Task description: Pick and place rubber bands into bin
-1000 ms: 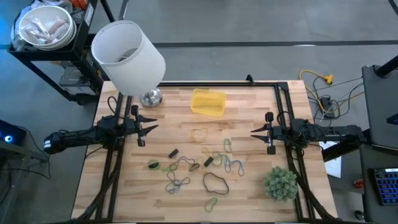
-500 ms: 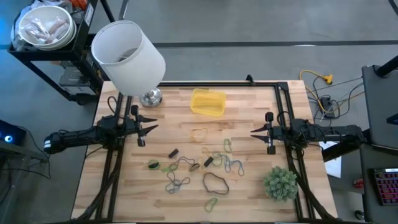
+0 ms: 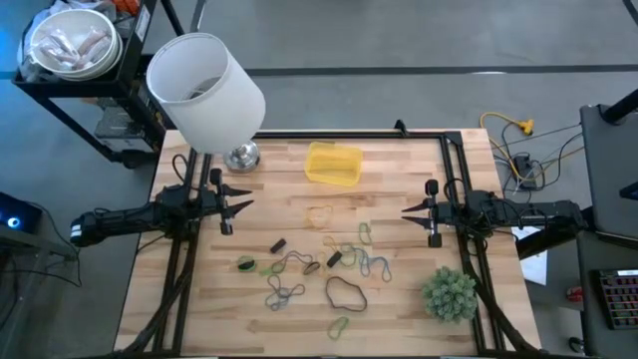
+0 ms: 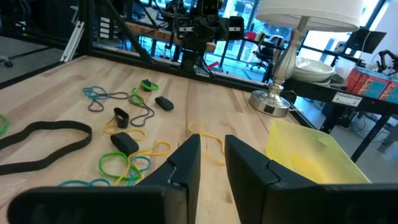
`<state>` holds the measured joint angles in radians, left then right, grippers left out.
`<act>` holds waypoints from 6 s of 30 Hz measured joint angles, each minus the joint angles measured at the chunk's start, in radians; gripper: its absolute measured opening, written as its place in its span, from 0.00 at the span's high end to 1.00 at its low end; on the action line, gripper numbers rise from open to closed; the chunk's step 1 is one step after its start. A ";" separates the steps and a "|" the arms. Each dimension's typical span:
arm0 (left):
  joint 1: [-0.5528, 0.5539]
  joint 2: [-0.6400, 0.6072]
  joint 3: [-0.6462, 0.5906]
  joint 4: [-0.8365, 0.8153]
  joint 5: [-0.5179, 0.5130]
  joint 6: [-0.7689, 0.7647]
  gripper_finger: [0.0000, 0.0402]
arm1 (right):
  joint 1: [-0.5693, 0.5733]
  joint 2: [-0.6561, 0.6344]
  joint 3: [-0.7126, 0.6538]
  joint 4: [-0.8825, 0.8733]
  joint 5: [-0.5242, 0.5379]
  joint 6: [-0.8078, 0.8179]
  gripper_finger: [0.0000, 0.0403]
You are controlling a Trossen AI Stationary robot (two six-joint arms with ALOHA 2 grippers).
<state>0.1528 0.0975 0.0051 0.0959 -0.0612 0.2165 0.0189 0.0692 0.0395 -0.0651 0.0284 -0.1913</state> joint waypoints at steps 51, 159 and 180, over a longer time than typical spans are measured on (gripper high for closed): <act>0.000 0.000 0.000 0.030 -0.004 -0.443 0.75 | 0.000 0.000 0.000 0.204 -0.001 0.574 0.83; -0.488 0.837 0.848 -0.422 -0.155 -0.214 0.75 | 0.197 1.196 1.240 -0.588 0.213 0.077 0.83; -0.803 1.283 0.944 -0.589 -0.513 -0.405 0.75 | 0.452 1.196 1.147 -0.606 0.498 0.222 0.83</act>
<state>-0.6502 1.3801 0.9490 -0.4928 -0.5744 -0.1880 0.4712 1.2655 1.1863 -0.6712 0.5265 0.0302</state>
